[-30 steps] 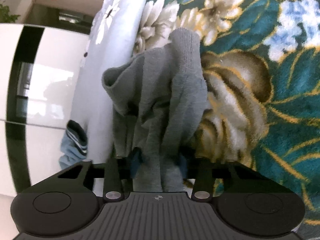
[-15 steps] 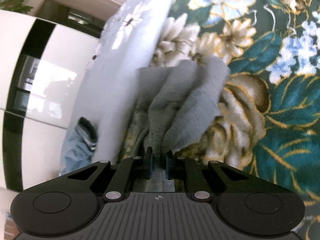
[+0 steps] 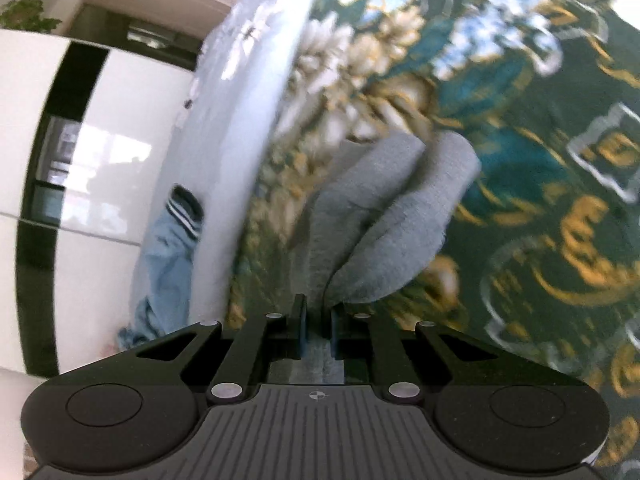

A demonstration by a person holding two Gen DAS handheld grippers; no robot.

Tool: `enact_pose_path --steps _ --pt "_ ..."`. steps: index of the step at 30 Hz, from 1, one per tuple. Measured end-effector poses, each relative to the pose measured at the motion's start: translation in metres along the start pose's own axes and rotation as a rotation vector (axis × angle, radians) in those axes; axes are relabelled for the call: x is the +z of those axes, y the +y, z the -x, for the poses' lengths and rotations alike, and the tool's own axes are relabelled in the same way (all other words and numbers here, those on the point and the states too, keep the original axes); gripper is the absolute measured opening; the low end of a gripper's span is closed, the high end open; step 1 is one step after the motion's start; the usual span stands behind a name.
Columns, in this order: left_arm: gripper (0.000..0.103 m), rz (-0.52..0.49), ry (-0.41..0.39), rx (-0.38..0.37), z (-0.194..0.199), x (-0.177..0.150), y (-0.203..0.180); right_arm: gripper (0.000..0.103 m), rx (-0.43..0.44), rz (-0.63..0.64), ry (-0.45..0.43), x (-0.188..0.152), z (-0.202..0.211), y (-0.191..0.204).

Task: Fold clothes
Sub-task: 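Grasp the ribbed hem with the left gripper while the right gripper grasps the cuff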

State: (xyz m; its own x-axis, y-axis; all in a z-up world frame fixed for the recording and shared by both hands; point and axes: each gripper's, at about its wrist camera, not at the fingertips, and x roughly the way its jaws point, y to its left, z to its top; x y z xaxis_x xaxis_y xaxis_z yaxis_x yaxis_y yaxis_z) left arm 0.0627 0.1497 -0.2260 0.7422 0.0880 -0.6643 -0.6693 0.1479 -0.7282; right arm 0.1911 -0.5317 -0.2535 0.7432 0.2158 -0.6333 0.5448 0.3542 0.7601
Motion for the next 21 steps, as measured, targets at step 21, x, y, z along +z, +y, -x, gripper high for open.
enact_pose_path --steps 21 --pt "0.043 -0.405 0.222 0.101 0.012 0.015 -0.025 0.029 -0.156 0.092 0.030 0.001 0.019 -0.004"
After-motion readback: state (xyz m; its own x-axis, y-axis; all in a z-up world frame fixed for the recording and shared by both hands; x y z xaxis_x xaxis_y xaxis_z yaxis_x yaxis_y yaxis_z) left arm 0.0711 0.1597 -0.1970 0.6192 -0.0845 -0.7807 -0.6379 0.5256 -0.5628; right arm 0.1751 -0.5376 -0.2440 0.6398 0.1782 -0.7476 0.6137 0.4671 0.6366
